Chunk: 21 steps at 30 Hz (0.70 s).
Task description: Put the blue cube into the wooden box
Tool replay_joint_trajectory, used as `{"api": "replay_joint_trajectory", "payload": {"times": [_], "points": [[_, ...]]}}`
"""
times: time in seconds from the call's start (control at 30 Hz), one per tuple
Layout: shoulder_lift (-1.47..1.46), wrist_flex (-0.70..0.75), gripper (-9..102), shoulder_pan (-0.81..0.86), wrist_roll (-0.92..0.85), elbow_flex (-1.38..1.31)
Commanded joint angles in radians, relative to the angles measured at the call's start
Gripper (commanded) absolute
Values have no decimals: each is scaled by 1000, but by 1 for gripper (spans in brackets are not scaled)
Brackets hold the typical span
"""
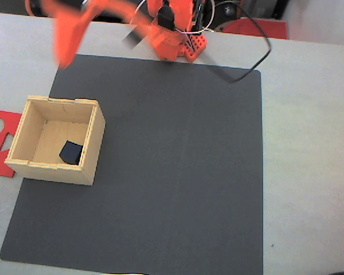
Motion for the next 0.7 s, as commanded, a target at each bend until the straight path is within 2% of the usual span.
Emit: {"api": "replay_joint_trajectory", "payload": {"times": [0.0,0.1,0.2,0.33,0.47,0.67], "points": [[368,-20,0,-156,0,238],[506,-8,0,-296,28,396],[534,-26,0,-324,34,532],[667,-150,0,-345,28,859],[965,-255,0,-405,18,1187],[1298,-207,0,-420,-9,1370]]}}
